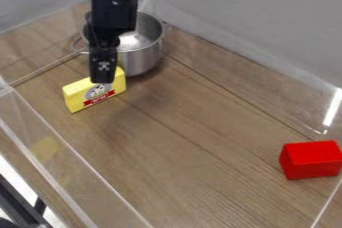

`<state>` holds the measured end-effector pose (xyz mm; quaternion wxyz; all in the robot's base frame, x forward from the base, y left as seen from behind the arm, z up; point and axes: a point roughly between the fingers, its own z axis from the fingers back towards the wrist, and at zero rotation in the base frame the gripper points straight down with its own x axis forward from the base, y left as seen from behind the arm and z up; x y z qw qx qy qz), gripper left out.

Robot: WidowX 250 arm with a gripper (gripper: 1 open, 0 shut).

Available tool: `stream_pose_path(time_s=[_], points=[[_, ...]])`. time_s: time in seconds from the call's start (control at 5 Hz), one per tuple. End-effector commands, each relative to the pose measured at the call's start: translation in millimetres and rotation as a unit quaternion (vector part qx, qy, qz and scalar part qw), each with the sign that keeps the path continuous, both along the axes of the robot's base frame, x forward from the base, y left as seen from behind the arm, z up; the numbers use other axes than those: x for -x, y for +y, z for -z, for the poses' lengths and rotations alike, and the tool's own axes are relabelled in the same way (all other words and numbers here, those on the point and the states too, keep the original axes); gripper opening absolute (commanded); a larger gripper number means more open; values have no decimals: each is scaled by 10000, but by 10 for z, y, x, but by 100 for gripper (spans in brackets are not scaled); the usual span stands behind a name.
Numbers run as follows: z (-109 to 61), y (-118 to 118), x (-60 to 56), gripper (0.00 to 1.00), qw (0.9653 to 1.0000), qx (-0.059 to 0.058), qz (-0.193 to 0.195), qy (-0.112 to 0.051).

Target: Put butter into the silver pot

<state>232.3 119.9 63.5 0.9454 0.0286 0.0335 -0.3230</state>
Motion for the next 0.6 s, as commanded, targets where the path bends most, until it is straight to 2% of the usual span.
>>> stream_pose_path(time_s=[0.0, 0.2, 0.4], points=[[41, 206, 22, 100, 9995, -71, -275, -170], [113, 379, 44, 100, 9988, -56, -434, -235], [193, 505, 67, 100, 9976, 8, -613, -318]])
